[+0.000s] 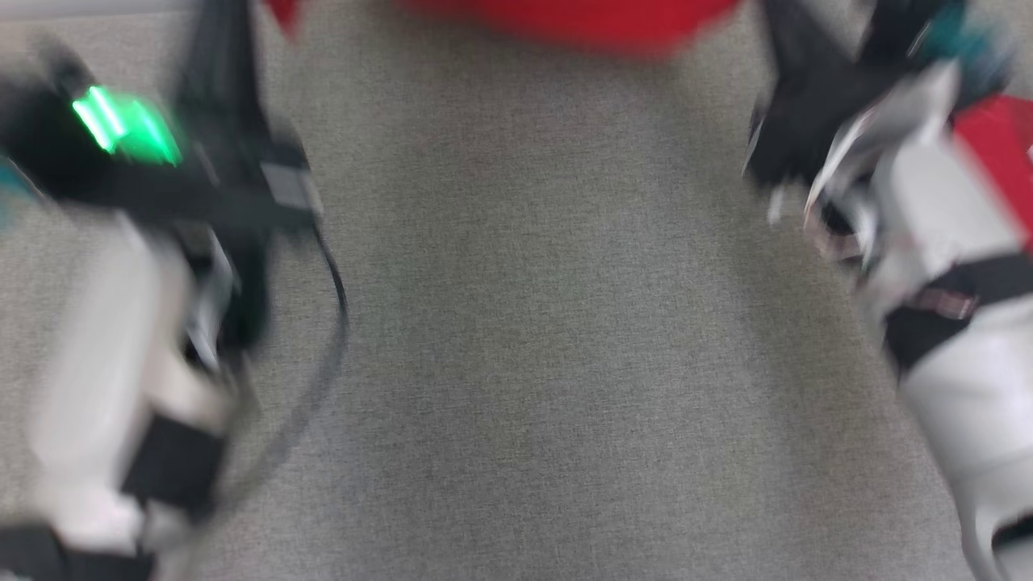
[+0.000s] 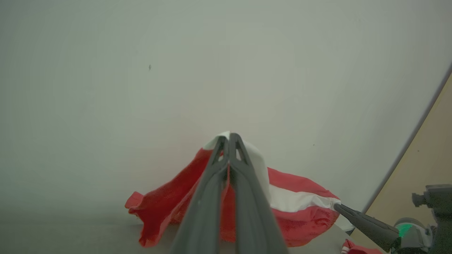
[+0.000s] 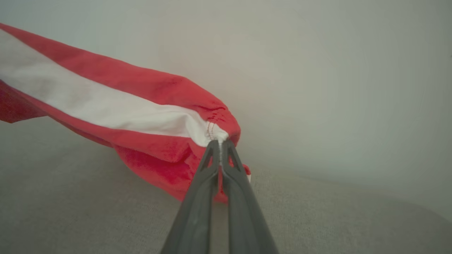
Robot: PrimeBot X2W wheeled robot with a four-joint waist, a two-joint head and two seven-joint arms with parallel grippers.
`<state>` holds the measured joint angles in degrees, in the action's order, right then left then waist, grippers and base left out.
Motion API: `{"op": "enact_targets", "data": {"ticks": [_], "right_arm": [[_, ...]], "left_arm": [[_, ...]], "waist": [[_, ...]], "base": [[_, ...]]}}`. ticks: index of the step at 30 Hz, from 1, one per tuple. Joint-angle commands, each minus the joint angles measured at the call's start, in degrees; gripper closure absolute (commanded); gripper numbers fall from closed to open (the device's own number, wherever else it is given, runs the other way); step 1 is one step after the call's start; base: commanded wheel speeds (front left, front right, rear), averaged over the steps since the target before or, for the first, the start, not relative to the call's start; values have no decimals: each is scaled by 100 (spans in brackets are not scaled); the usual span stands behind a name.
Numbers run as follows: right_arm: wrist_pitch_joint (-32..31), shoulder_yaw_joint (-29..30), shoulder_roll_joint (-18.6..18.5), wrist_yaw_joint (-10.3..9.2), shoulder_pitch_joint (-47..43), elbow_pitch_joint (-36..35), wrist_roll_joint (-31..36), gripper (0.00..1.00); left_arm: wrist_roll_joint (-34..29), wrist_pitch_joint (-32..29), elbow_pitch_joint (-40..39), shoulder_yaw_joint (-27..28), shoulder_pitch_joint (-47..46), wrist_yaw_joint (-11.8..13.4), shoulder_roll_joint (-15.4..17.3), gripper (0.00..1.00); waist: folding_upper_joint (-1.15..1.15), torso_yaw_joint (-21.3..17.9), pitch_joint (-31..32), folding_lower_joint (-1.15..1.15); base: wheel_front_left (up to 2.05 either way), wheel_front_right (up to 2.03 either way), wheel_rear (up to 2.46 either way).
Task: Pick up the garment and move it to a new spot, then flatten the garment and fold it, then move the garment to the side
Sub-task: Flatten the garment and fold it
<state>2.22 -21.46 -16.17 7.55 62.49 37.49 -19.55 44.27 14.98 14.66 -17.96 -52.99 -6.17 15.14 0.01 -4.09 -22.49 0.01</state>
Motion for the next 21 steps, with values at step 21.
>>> {"op": "enact_targets", "data": {"ticks": [21], "right_arm": [[-1141,-1295,-1478,-12,-3933,-1435,-2302,100]], "left_arm": [[2463,-412,-1697,-892,5689,-130,636,100]], "waist": [[-1,273,2007,-1]], "base": [[0,0,0]]}}
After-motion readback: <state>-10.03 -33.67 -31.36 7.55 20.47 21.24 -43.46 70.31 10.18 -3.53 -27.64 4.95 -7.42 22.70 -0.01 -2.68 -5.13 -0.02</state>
